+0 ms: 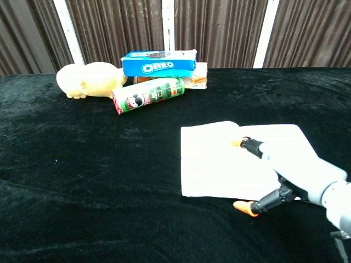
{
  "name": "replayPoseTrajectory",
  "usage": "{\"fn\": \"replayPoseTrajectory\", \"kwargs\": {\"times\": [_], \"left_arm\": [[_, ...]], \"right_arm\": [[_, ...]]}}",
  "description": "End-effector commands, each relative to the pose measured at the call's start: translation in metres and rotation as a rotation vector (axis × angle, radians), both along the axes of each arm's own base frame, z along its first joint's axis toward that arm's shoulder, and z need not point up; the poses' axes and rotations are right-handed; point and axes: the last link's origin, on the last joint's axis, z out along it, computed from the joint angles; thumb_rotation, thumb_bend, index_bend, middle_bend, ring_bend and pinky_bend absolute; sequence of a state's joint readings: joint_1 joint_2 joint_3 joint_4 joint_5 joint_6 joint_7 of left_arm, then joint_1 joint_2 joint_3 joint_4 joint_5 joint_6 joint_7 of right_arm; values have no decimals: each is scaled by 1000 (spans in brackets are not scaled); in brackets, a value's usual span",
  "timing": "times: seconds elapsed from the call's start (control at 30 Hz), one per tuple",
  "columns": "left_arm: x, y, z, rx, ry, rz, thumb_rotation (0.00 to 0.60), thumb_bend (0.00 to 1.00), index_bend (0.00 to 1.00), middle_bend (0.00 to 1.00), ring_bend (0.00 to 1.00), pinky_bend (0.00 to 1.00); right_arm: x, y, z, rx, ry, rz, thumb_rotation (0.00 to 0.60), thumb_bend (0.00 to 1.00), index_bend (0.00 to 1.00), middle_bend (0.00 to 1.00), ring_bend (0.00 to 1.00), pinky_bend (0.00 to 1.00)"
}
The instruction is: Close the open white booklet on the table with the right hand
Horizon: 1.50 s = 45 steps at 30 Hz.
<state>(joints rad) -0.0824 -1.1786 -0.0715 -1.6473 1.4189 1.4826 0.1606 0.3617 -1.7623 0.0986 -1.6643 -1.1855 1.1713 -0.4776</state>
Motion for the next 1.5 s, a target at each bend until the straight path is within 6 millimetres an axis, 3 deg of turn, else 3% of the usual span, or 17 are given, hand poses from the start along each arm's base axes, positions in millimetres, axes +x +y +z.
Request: {"fn": "replayPoseTrajectory", "kwargs": {"times": [0.03,1.1,1.33,1.5], "left_arm": [[-1,1,2,5,-6,6,600,190,0,0,0,0],[-7,5,10,33,-41,42,600,191,0,0,0,0],[-6,4,9,33,-46,35,600,190,0,0,0,0],[-5,4,8,29,-43,32,600,190,0,0,0,0]], "right_arm": [[3,-1,-9,4,-15,8,600,129,0,0,0,0],[-20,-24,-42,-145,93,68,600,139,0,0,0,0],[-19,-25,-37,-246,-1,89,600,340,0,0,0,0],[-23,-28,-35,-296,-14,89,600,375,0,0,0,0]]}}
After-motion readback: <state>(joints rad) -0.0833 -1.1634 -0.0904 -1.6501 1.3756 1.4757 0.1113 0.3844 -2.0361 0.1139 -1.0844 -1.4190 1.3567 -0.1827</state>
